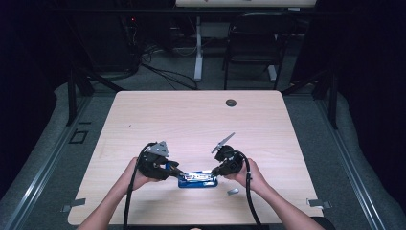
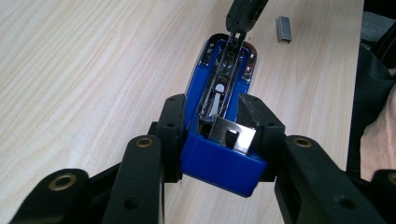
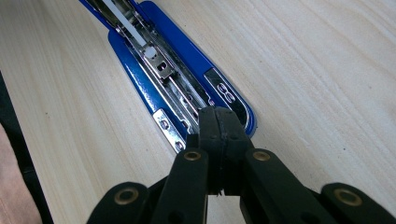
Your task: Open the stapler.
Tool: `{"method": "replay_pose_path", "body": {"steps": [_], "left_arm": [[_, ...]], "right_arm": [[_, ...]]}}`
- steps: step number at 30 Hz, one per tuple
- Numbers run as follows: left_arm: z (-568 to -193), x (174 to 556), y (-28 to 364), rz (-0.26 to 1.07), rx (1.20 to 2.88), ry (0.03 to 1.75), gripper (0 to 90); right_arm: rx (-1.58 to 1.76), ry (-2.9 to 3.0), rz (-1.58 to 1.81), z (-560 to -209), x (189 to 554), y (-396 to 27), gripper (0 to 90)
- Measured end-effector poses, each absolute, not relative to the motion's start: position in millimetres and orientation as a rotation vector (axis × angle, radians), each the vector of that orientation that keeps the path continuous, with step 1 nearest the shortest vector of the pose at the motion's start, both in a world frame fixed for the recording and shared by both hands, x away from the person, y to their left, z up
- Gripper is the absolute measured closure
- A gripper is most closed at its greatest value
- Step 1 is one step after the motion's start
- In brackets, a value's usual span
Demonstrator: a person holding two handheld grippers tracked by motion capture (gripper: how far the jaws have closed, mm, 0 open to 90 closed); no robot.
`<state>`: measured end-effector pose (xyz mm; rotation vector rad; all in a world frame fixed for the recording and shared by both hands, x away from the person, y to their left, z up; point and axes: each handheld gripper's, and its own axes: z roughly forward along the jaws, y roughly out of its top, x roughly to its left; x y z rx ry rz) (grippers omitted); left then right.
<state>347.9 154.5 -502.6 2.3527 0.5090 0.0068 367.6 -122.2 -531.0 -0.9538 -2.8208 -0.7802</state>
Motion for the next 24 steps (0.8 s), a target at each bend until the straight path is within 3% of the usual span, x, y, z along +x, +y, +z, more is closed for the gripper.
{"method": "replay_pose_path", "body": {"steps": [24], "left_arm": [[-507.1,353.7,162.2,-0.061,2.343,0.535,64.0]], "right_arm": [[-0.951,-2.82,-0.784,-530.9,366.9,-121.5,90.0]]}}
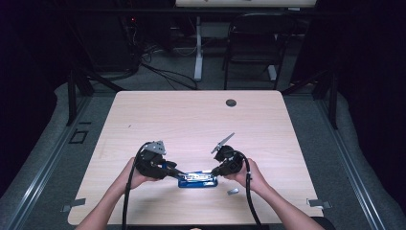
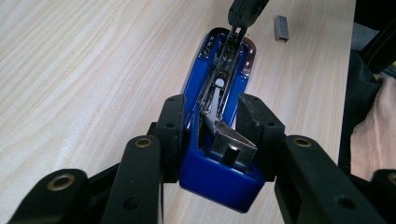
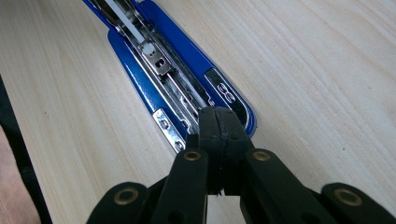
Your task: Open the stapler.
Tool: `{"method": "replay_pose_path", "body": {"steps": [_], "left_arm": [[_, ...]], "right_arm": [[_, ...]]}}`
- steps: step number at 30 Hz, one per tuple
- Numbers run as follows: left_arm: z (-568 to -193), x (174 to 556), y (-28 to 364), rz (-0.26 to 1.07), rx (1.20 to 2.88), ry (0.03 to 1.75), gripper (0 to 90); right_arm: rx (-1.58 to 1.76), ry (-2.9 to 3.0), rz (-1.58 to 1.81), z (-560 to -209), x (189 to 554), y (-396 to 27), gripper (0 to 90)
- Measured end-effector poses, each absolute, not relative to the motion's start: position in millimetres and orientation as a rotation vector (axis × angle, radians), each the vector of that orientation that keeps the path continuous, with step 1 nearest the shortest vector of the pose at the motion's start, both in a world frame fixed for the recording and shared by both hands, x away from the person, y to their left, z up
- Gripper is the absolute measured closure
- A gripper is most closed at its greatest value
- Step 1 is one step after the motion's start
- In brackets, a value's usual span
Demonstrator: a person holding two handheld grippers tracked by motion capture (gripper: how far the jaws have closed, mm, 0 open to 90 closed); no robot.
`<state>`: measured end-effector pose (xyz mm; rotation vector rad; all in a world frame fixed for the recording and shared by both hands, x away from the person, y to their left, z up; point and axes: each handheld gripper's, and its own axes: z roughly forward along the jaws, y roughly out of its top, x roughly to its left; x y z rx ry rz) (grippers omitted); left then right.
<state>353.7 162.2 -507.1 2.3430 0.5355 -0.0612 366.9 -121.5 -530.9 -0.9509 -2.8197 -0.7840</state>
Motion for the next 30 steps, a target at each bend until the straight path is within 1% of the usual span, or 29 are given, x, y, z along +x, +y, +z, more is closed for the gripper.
{"method": "replay_pose_path", "body": {"steps": [10,20,22,23,24,30], "left_arm": [[-510.3,355.1,165.8,-0.097,2.337,0.57,63.7],[-511.1,354.1,165.1,-0.052,2.372,0.572,63.9],[-519.3,352.0,162.3,0.027,2.523,0.552,69.1],[-528.9,350.7,162.1,0.018,2.593,0.533,72.2],[-530.3,349.6,167.1,0.016,2.526,0.543,75.1],[-527.8,349.6,169.4,0.027,2.535,0.54,74.9]], "right_arm": [[-0.949,-2.82,-0.78,-531.0,367.4,-122.2,90.0],[-0.952,-2.822,-0.781,-531.0,367.0,-122.0,90.0],[-0.952,-2.823,-0.78,-530.9,366.9,-121.9,90.0],[-0.953,-2.824,-0.781,-530.9,366.8,-121.9,90.0],[-0.952,-2.826,-0.777,-530.8,367.0,-122.0,90.0],[-0.947,-2.828,-0.775,-530.6,367.2,-121.3,90.0]]}}
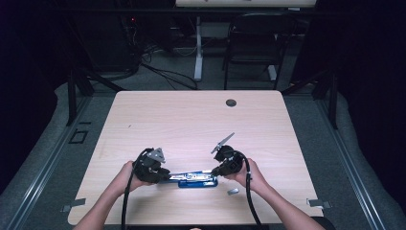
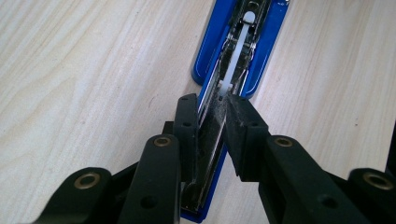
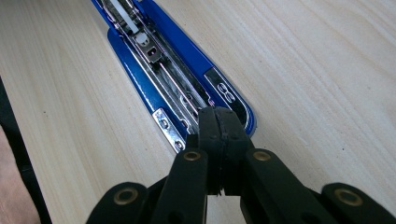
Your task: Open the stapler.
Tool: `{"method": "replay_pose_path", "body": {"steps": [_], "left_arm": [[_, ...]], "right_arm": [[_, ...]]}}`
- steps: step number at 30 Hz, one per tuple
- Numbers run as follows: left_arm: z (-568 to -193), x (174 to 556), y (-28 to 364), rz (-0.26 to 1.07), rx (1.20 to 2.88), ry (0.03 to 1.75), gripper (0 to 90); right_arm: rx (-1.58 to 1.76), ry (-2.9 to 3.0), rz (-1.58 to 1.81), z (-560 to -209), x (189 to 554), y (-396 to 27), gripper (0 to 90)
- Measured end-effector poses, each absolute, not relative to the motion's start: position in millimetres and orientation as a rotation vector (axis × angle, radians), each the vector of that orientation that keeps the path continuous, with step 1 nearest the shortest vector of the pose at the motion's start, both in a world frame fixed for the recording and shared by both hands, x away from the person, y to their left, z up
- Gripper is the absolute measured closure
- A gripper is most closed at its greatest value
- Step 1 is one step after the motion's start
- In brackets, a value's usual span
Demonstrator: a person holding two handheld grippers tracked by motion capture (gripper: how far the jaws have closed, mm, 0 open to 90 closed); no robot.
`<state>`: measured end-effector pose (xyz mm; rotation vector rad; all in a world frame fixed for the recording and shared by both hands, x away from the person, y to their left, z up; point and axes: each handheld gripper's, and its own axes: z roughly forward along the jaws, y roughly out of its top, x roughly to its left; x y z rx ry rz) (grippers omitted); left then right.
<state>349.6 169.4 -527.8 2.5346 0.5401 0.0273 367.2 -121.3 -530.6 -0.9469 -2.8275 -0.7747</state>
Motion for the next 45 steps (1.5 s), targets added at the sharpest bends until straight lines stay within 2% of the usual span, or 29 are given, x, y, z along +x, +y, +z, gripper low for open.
{"method": "replay_pose_path", "body": {"steps": [8,16,18,27,29,34,37,45], "left_arm": [[-526.5,348.1,168.5,0.044,2.548,0.515,73.9],[-526.1,346.1,166.3,0.051,2.568,0.48,63.9],[-526.6,347.5,166.2,0.088,2.602,0.512,56.8],[-535.2,349.5,167.5,0.038,2.662,0.488,56.3],[-537.0,350.9,169.9,0.025,2.65,0.48,57.0],[-537.8,350.3,169.8,0.034,2.662,0.438,58.9],[-538.2,351.1,170.1,0.033,2.662,0.423,59.2],[-538.5,353.6,170.9,0.014,2.654,0.42,59.1]], "right_arm": [[-0.925,-2.87,-0.776,-529.9,363.7,-118.9,89.7],[-0.91,-2.87,-0.805,-526.6,363.2,-120.5,89.4],[-0.912,-2.862,-0.82,-525.6,362.4,-120.8,89.2],[-0.905,-2.855,-0.819,-525.3,363.4,-121.9,88.6],[-0.888,-2.843,-0.846,-524.0,363.3,-122.7,82.9],[-0.85,-2.867,-0.847,-522.4,360.6,-121.2,81.6],[-0.804,-2.882,-0.83,-521.1,359.2,-121.3,73.6],[-0.789,-2.914,-0.83,-513.3,355.8,-134.8,63.1]]}}
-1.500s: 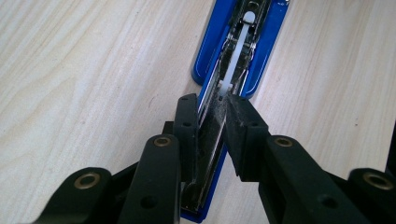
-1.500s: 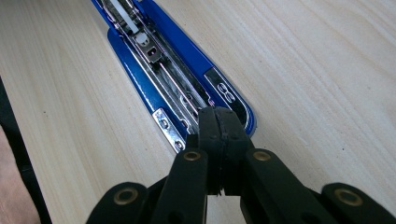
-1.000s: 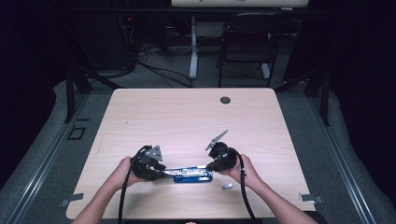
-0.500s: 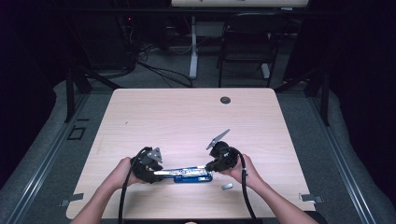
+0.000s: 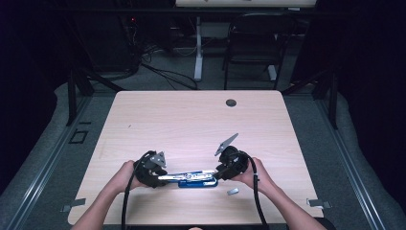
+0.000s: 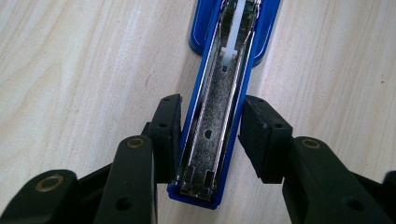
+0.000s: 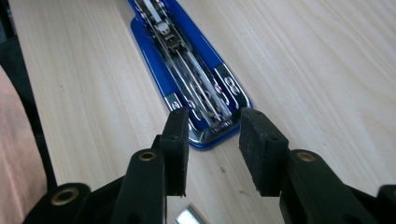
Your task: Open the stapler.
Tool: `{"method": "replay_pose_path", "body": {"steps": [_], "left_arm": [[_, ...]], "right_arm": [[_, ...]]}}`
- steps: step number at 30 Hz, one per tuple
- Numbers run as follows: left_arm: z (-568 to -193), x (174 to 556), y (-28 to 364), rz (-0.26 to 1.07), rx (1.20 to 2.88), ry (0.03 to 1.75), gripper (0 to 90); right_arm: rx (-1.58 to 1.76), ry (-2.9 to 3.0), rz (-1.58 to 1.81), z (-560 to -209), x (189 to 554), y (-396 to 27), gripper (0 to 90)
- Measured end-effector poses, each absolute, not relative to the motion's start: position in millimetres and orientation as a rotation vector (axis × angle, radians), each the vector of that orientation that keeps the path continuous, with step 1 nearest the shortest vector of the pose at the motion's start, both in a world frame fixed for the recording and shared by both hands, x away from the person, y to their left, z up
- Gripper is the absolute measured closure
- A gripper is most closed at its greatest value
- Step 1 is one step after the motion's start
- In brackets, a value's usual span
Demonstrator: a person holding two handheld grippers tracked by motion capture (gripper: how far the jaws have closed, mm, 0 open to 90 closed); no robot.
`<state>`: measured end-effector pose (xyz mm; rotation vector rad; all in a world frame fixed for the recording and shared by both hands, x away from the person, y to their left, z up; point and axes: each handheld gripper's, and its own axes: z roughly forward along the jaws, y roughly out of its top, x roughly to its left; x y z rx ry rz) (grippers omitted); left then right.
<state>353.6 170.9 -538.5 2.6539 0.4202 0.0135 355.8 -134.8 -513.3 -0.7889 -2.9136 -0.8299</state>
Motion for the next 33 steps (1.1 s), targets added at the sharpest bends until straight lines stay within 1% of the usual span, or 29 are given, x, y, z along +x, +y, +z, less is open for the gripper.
{"method": "replay_pose_path", "body": {"steps": [2,7,9,12,14,16,20,24,26,29,33], "left_arm": [[-538.4,354.4,171.2,0.009,2.652,0.419,59.1],[-538.5,356.7,172.2,-0.007,2.648,0.411,59.0],[-538.4,357.4,172.7,-0.013,2.644,0.408,59.0],[-538.5,358.8,173.9,-0.019,2.633,0.407,58.9],[-538.6,359.3,174.3,-0.018,2.629,0.41,58.8],[-538.5,359.8,174.8,-0.023,2.626,0.415,58.7],[-538.7,360.3,175.6,-0.021,2.619,0.416,58.6],[-538.8,361.7,176.4,-0.025,2.614,0.417,58.3],[-539.2,362.4,177.1,-0.028,2.605,0.418,58.2],[-539.7,363.7,178.4,-0.041,2.593,0.42,58.2],[-539.2,364.4,178.4,-0.045,2.599,0.419,58.1]], "right_arm": [[-0.791,-2.923,-0.826,-512.7,356.0,-140.3,60.3],[-0.835,-2.939,-0.817,-511.8,358.0,-153.0,49.8],[-0.859,-2.947,-0.822,-510.4,358.3,-156.8,43.2],[-0.849,-2.962,-0.789,-509.7,358.6,-160.6,37.1],[-0.859,-2.974,-0.762,-510.6,359.0,-162.1,30.5],[-0.861,-2.976,-0.75,-511.8,359.7,-162.6,25.9],[-0.854,-2.983,-0.758,-510.7,360.2,-163.7,22.5],[-0.869,-2.979,-0.749,-511.4,360.5,-165.7,14.6],[-0.869,-2.985,-0.755,-511.1,360.0,-166.7,12.7],[-0.867,-3.005,-0.733,-510.4,359.8,-167.7,6.1],[-0.888,-3.029,-0.69,-509.4,357.1,-169.2,2.2]]}}
